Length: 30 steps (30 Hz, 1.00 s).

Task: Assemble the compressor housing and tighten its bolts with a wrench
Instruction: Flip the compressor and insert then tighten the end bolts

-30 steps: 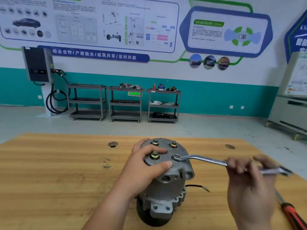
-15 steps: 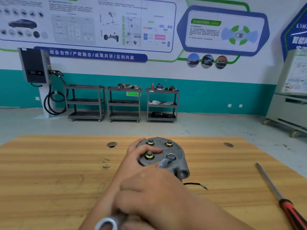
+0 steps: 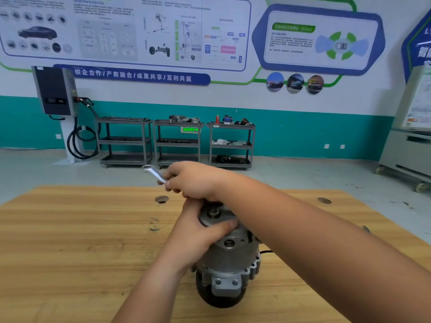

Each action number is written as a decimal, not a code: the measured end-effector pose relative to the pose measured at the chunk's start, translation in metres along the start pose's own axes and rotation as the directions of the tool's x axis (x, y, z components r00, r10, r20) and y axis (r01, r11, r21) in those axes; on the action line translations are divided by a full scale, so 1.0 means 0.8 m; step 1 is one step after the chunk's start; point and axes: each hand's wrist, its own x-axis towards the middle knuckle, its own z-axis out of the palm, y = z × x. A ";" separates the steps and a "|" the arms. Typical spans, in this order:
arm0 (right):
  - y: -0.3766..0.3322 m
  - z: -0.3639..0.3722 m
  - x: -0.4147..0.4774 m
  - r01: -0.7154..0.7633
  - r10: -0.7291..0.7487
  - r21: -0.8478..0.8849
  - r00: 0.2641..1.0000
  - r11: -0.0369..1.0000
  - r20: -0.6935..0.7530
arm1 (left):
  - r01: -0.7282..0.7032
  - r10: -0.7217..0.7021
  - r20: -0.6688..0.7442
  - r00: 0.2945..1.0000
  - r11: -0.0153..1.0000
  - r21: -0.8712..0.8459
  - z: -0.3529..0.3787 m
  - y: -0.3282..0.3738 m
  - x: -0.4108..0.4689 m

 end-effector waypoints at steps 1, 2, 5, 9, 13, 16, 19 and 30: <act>0.007 -0.005 0.006 -0.048 0.048 -0.004 0.998 0.999 -0.043 | -0.002 0.002 -0.022 1.000 1.000 -0.010 0.001 -0.002 0.001; 0.015 -0.011 0.012 -0.095 0.095 0.004 0.993 0.995 -0.077 | -0.010 0.010 -0.011 1.000 1.000 -0.011 0.002 -0.002 0.000; 0.038 -0.030 0.020 -0.239 0.288 0.237 0.937 0.941 -0.197 | -0.039 0.039 -0.002 0.999 0.999 -0.006 0.005 0.001 -0.002; 0.077 -0.044 0.010 -0.227 0.508 0.761 0.847 0.608 -0.154 | 0.019 -0.015 0.043 0.999 0.995 -0.093 -0.001 0.003 -0.006; 0.112 -0.052 -0.005 -0.043 0.580 0.927 0.790 0.373 -0.197 | 0.030 -0.027 0.034 0.999 0.994 -0.107 -0.005 0.001 -0.008; 0.137 -0.052 -0.025 0.241 0.588 0.958 0.756 0.156 -0.287 | 0.011 -0.007 0.047 0.999 0.996 -0.086 -0.003 -0.001 -0.006; 0.158 -0.048 -0.056 0.470 0.603 0.881 0.686 0.058 -0.406 | -0.011 0.014 0.055 0.998 0.998 -0.069 0.001 -0.002 -0.004; 0.127 0.045 -0.185 0.908 0.204 0.195 0.125 0.371 -0.971 | -0.019 0.020 0.030 0.999 0.999 -0.049 0.006 -0.006 -0.001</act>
